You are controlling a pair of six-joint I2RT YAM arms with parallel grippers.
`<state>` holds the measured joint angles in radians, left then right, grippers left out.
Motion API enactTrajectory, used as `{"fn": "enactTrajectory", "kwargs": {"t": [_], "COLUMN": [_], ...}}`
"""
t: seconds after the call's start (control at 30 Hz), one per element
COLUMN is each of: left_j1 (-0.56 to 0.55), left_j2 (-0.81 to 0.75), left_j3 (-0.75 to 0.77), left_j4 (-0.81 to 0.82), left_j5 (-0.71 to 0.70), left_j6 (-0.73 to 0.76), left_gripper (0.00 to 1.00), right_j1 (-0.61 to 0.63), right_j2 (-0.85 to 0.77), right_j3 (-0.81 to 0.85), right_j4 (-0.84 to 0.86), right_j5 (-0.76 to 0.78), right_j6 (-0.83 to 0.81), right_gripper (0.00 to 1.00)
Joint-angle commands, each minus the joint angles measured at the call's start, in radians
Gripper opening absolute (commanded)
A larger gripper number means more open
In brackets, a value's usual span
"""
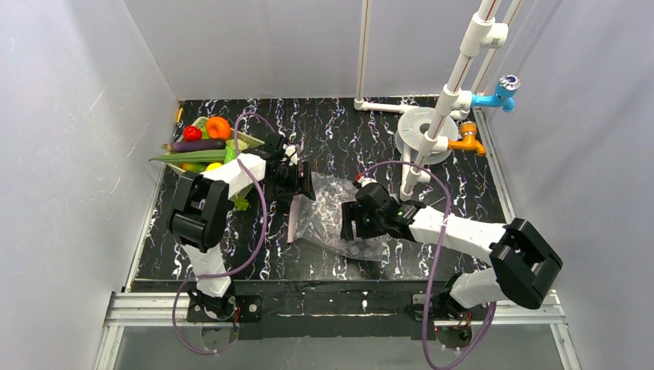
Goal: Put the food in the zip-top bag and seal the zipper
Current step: Pick up the zipper food storage bag at the center of the board.
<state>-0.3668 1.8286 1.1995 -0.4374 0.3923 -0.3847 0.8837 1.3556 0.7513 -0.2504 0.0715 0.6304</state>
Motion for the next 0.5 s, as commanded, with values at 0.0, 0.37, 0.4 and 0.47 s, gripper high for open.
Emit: {"fn": "enactTrajectory", "kwargs": {"t": [0.0, 0.37, 0.4, 0.47], "left_j1": [0.000, 0.000, -0.001, -0.001], "left_j2": [-0.063, -0.069, -0.063, -0.048], "left_j3": [-0.020, -0.043, -0.044, -0.043], "left_j4": [0.038, 0.088, 0.091, 0.103], "left_j5": [0.057, 0.134, 0.147, 0.169], "left_j6": [-0.013, -0.049, -0.053, -0.064], "left_gripper": [0.70, 0.48, 0.46, 0.42], "right_j1": [-0.005, -0.005, -0.003, -0.003], "right_j2": [0.053, 0.143, 0.149, 0.158], "right_j3": [-0.002, 0.032, 0.034, 0.036], "right_j4": [0.055, 0.062, 0.063, 0.064], "right_j5": [-0.020, -0.049, -0.052, -0.052], "right_j6": [0.010, 0.011, 0.009, 0.008], "right_gripper": [0.79, 0.77, 0.77, 0.77]}}
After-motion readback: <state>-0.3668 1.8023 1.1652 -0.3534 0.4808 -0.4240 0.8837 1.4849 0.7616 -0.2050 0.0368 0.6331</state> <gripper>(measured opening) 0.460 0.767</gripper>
